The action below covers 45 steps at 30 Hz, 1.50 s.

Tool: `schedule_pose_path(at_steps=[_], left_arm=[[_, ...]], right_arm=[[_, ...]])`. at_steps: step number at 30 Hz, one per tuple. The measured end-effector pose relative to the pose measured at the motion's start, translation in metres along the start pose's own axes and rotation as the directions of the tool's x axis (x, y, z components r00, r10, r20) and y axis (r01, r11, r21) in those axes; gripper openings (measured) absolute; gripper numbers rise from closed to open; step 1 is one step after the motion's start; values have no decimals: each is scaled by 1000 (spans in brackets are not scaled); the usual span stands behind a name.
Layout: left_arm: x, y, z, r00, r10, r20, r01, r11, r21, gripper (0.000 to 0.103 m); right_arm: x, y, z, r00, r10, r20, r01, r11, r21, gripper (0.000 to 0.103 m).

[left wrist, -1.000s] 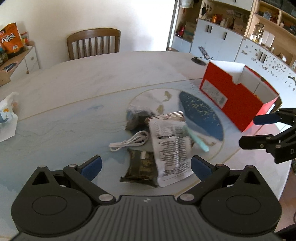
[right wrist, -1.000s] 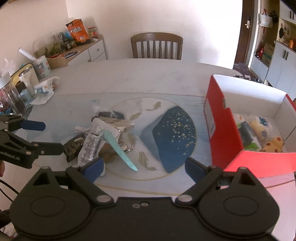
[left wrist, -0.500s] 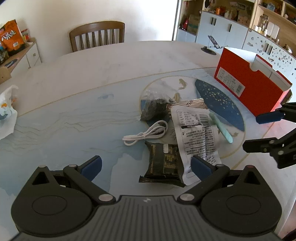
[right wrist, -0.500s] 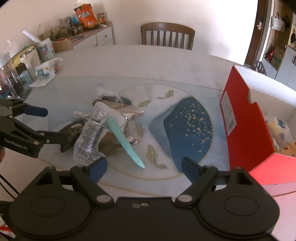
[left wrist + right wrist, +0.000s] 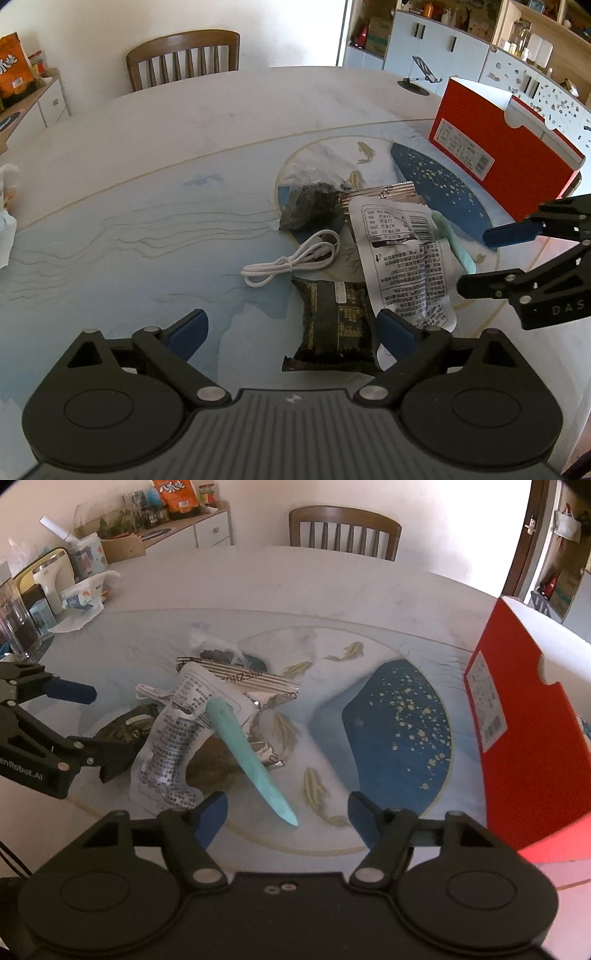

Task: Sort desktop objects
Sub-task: 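Close right tool on the mint-green stick while left tool closes on the black packet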

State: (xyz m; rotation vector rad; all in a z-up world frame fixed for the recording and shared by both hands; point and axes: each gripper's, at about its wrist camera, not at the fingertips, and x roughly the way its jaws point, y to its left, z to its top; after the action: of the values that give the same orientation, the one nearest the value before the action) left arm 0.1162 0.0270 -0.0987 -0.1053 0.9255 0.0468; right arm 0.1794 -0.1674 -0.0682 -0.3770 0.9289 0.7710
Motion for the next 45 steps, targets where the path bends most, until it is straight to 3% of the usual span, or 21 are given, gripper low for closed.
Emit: schedule_pose_path(at_steps=[10, 17, 21, 23, 27, 31, 45], left_arm=[[2, -2, 2, 999, -47, 5, 47, 999, 1, 77], [4, -1, 4, 996, -83, -12, 83, 997, -12, 42], [6, -2, 4, 996, -89, -21, 89, 996, -17, 36], [6, -1, 4, 996, -91, -21, 91, 996, -28, 35], [6, 0, 5, 996, -89, -24, 88, 995, -43, 34], [3, 1, 5, 995, -96, -21, 95, 993, -64, 34], [-17, 1, 2, 995, -97, 0, 97, 987, -130, 34]], right_arm=[[11, 3, 8, 1000, 4, -18, -4, 1000, -3, 52], [12, 2, 11, 1000, 24, -16, -24, 1000, -1, 40], [12, 3, 11, 1000, 23, -18, -23, 1000, -3, 36], [11, 4, 10, 1000, 26, -15, -26, 1000, -3, 24], [10, 3, 11, 999, 34, -10, -34, 999, 12, 21], [7, 2, 11, 999, 46, 0, -46, 999, 23, 10], [-11, -1, 7, 998, 60, 26, -62, 994, 95, 10]])
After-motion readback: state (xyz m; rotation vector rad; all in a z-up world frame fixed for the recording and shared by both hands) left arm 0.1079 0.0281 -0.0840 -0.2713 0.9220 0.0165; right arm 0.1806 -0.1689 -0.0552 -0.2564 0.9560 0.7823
